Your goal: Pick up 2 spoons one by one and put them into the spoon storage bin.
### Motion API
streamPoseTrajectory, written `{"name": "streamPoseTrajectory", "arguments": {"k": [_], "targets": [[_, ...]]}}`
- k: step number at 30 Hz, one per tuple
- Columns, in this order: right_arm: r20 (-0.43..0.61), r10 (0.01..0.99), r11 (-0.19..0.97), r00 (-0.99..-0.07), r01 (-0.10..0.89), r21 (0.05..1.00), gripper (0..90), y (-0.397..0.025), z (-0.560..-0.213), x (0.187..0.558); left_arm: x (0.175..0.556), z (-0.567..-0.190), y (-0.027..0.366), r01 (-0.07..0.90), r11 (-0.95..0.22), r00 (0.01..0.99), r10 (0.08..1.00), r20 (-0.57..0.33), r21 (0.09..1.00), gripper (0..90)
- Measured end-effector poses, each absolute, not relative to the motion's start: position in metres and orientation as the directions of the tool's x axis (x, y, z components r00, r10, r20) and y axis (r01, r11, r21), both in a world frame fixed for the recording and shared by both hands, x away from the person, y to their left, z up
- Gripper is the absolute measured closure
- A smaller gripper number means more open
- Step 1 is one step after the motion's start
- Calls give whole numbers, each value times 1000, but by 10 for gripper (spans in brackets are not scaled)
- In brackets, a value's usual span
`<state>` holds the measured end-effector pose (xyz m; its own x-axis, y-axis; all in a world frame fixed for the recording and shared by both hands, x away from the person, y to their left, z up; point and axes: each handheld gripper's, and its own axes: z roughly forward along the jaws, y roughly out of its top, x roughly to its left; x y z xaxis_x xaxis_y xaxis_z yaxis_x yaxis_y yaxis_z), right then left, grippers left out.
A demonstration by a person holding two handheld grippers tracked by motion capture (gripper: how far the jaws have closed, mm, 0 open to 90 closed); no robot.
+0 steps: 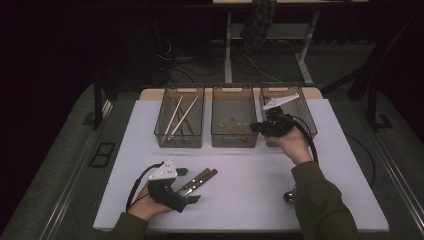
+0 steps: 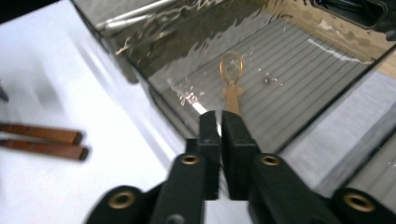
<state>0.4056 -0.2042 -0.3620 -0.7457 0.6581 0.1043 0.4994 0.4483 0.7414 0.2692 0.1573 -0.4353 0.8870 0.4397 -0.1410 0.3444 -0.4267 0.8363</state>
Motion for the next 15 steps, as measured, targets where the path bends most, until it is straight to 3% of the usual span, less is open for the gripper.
{"name": "streamPoseTrajectory", "arguments": {"k": [15], "targets": [[91,637,484,-765,489,725,896,-247,-384,358,269,-435,158,345,-425,885,444,-140,837,0]]}}
